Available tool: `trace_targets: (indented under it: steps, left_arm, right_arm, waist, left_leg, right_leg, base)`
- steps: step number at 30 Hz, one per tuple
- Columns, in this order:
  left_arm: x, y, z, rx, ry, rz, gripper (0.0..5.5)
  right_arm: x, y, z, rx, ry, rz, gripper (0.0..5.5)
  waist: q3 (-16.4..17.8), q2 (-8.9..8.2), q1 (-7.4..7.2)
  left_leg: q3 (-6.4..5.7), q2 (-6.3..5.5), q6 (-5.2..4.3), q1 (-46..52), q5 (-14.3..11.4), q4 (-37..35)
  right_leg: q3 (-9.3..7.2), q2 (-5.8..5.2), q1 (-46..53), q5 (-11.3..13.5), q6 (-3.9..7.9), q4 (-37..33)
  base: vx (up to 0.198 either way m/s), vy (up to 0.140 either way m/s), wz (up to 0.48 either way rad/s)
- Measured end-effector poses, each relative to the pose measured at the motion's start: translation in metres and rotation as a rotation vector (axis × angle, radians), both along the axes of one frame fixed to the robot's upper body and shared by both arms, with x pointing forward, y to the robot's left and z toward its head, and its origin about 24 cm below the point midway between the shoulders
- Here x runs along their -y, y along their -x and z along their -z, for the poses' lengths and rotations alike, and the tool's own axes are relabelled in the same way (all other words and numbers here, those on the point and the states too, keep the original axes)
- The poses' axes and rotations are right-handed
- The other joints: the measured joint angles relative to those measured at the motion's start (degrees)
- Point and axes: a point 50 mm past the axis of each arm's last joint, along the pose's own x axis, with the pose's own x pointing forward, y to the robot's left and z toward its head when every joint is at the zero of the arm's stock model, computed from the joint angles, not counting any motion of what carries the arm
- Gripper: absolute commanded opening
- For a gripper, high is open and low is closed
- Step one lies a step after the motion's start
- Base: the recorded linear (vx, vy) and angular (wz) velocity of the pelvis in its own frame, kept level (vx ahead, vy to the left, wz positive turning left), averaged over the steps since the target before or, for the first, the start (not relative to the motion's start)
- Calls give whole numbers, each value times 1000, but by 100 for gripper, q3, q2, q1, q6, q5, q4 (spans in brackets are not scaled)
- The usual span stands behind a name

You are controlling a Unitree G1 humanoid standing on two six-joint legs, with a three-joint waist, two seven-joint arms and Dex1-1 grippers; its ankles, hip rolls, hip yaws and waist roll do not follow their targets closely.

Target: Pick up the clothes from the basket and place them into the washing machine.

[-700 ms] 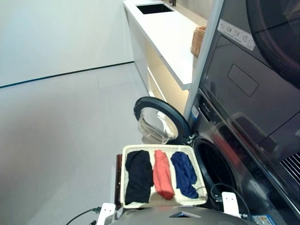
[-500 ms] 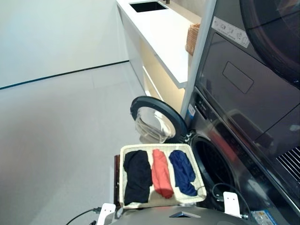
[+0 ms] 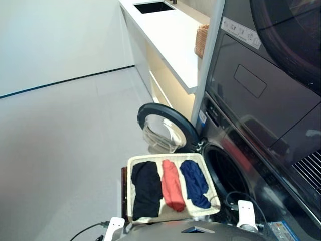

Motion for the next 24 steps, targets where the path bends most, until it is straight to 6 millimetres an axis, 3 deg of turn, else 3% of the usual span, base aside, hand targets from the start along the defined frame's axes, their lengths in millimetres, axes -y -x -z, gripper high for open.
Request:
trace_targets:
  steps: [5, 7, 14, 17, 21, 24]
  left_arm:
    - [-1, -2, -4, 64, 12, 23, 550]
    - [-1, -1, -5, 73, 15, 24, 550]
    - [-1, -6, -5, 89, 14, 43, 550]
    - [0, -16, -6, 111, 11, 91, 550]
    - [2, -35, -9, 165, 4, 164, 550]
    - [1, -57, -15, 230, 0, 217, 550]
  right_arm:
    - [-13, -26, -11, 140, -22, -79, 550]
    - [-15, -30, -12, 152, -23, -92, 550]
    - [-18, -31, -11, 138, -5, -154, 550]
    - [-21, -44, -15, 165, 1, -193, 550]
    - [-24, -73, -26, 234, 26, -248, 550]
    - [-26, -104, -42, 322, 50, -294, 550]
  waist:
    - [92, -4, 4]
    - [97, -6, 2]
    - [238, -4, -1]
    - [428, 37, 0]
    - [816, 75, -9]
    - [1220, 39, -21]
  left_leg:
    - [58, 2, 1, 3, 2, -33]
    - [124, -4, 8, 13, 8, -55]
    - [152, -14, 15, 15, 10, -36]
    - [173, -45, 32, -102, -1, 84]
    - [310, -179, 113, -442, -47, 427]
    - [413, -316, 206, -1035, -123, 945]
  right_leg:
    - [89, 3, -46, 20, 8, -1]
    - [134, 4, -47, 29, 15, 1]
    - [158, -31, -70, 35, 17, 7]
    - [220, -64, -249, 30, 23, 164]
    - [411, -168, -758, -32, 74, 676]
    - [620, -373, -1503, -184, 124, 1446]
  base:
    - [0, 0, 0]
    - [0, 0, 0]
    - [-10, 7, -3]
    - [-101, 61, -76]
    - [-200, 50, -171]
    - [-232, 14, -119]
